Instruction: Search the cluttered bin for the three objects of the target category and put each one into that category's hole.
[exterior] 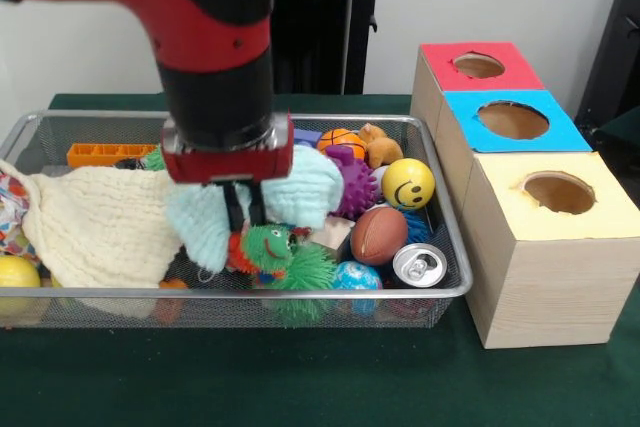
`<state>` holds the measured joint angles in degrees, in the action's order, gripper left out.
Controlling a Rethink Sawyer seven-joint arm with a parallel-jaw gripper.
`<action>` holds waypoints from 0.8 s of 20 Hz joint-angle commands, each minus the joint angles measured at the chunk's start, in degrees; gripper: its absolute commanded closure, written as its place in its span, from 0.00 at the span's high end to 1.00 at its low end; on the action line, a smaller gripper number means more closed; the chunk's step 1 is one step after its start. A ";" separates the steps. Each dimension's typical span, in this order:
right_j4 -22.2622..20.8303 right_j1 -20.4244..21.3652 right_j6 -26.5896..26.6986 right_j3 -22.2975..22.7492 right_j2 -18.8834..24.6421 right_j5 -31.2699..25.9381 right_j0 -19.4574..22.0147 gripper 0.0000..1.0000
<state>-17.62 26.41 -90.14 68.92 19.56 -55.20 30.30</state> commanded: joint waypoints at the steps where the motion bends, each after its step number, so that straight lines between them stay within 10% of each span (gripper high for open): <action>1: 3.16 12.14 -6.70 13.34 -2.69 -2.58 -1.00 0.00; 16: 6.72 24.35 -10.15 25.82 -8.74 -2.89 -5.22 0.00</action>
<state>-12.84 45.57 -90.14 84.56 14.67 -55.23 26.43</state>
